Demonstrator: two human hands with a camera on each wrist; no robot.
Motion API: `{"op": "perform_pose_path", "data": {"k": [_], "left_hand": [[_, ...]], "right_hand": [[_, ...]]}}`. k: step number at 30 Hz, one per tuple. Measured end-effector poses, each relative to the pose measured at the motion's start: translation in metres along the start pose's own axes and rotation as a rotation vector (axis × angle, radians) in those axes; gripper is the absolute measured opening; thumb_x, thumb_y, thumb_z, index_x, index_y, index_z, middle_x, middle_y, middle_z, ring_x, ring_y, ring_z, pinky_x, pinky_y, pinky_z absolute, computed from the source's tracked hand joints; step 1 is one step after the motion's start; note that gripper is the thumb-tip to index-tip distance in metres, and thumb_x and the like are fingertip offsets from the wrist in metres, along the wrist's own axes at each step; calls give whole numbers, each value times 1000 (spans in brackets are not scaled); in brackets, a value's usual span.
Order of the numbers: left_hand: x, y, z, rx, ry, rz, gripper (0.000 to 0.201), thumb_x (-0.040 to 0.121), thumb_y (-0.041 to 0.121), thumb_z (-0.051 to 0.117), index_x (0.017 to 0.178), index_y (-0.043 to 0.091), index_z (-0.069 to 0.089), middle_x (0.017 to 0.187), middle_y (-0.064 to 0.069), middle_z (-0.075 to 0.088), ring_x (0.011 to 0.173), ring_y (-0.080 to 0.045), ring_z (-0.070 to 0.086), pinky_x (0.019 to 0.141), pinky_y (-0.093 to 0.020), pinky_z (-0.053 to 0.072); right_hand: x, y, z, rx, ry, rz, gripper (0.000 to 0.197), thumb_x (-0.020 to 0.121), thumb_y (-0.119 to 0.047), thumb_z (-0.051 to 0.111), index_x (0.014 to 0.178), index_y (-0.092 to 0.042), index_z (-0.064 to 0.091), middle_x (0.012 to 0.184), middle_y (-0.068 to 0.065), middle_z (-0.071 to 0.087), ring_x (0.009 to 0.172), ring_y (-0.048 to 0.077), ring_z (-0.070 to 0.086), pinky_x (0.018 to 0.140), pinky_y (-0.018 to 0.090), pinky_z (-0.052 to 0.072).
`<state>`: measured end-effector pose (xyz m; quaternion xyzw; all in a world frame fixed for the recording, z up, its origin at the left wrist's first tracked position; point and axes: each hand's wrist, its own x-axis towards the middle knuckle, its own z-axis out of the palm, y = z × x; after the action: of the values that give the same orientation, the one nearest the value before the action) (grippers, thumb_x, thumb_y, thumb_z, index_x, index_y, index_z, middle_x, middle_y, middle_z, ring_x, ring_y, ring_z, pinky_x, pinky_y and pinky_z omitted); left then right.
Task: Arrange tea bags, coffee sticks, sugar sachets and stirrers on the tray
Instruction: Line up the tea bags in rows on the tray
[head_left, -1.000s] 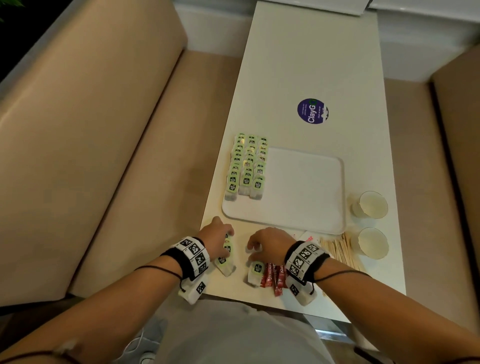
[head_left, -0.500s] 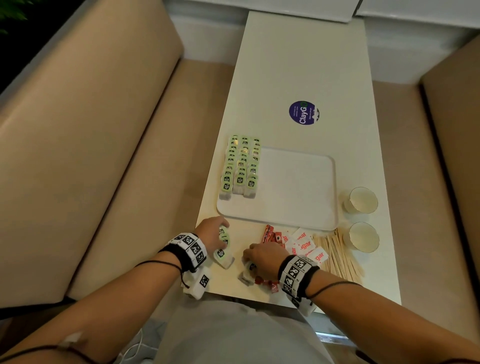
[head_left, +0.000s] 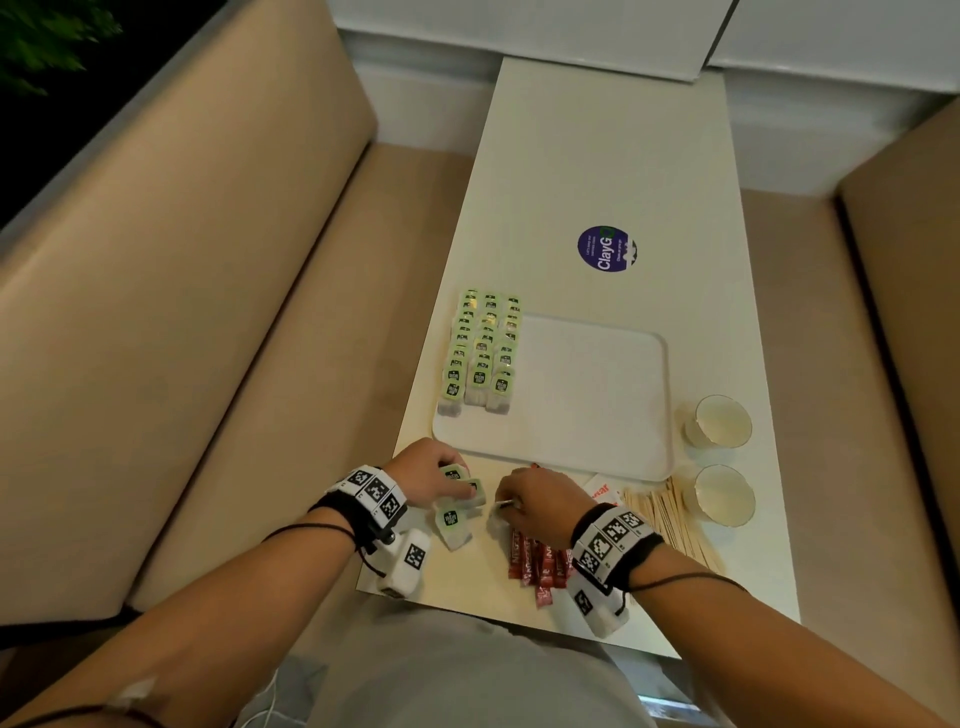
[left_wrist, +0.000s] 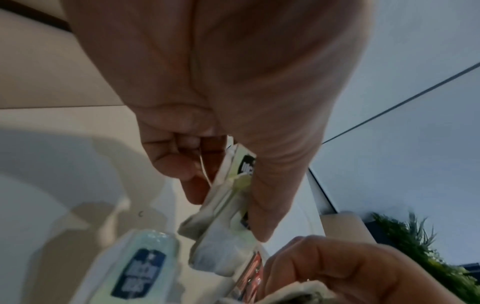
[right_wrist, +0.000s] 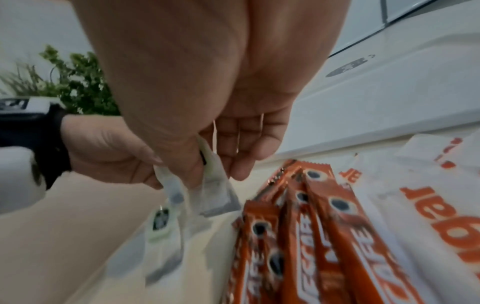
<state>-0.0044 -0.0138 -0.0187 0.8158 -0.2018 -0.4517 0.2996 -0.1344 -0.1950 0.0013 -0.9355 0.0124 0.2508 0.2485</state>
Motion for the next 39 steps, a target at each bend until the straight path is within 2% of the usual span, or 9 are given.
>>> {"op": "perform_pose_path", "data": {"k": [7, 10, 13, 16, 21, 25, 29, 33, 39], "left_hand": [[-2, 20, -11, -216, 12, 3, 9, 73, 25, 79, 70, 29, 72, 100, -14, 75, 74, -23, 69, 73, -37, 54], [-4, 30, -14, -486, -2, -16, 7, 66, 21, 73, 70, 22, 68, 103, -9, 77, 95, -22, 70, 90, -44, 55], [2, 36, -13, -663, 57, -59, 25, 78, 7, 73, 102, 12, 69, 97, -16, 69, 89, -30, 68, 87, -57, 58], [7, 40, -12, -696, 103, -98, 50, 87, 5, 71, 134, 6, 51, 101, -16, 64, 77, -27, 67, 68, -40, 61], [7, 41, -11, -743, 56, -27, 18, 85, 18, 77, 100, 16, 67, 81, -4, 67, 73, -19, 61, 60, -29, 47], [5, 37, -9, -693, -14, 17, 34, 82, 7, 77, 114, 8, 66, 90, -9, 73, 82, -22, 68, 63, -27, 46], [6, 35, -8, -649, -21, 55, 25, 81, -1, 76, 101, 13, 68, 86, -8, 73, 77, -18, 67, 60, -24, 46], [8, 32, -6, -738, -17, 1, 22, 87, -3, 71, 101, 13, 68, 90, -6, 74, 85, -20, 69, 74, -32, 56], [13, 27, -9, -808, -17, -41, 21, 90, 7, 72, 110, 8, 67, 93, -16, 72, 76, -26, 70, 66, -35, 59]], "right_hand": [[0, 0, -30, 333, 122, 22, 17, 98, -25, 59, 109, -21, 71, 105, -3, 71, 93, 14, 64, 80, 27, 51], [6, 1, -40, 400, 180, 8, 16, 98, -23, 61, 110, -21, 71, 107, -3, 66, 97, 12, 61, 84, 24, 48], [12, 2, -43, 391, 214, -4, 17, 99, -22, 62, 113, -22, 72, 107, -4, 62, 97, 11, 58, 81, 18, 41], [17, 3, -44, 437, 199, 21, 19, 100, -22, 62, 117, -20, 70, 114, -3, 65, 101, 12, 59, 87, 24, 44], [23, 1, -45, 568, 253, 35, 20, 97, -20, 65, 117, -22, 69, 108, -9, 70, 97, 4, 63, 84, 18, 47], [33, 2, -40, 714, 303, 70, 17, 93, -21, 70, 108, -28, 71, 102, -8, 74, 95, 8, 69, 89, 33, 57], [39, -1, -39, 706, 357, 101, 18, 91, -23, 73, 109, -21, 71, 99, -7, 74, 89, 8, 69, 85, 31, 57], [46, 3, -37, 720, 345, 131, 11, 91, -24, 74, 102, -22, 71, 93, -6, 74, 80, 12, 70, 83, 35, 58], [55, 13, -30, 752, 364, 193, 26, 93, -41, 69, 111, -22, 70, 89, -3, 74, 81, 13, 71, 82, 35, 58]]}}
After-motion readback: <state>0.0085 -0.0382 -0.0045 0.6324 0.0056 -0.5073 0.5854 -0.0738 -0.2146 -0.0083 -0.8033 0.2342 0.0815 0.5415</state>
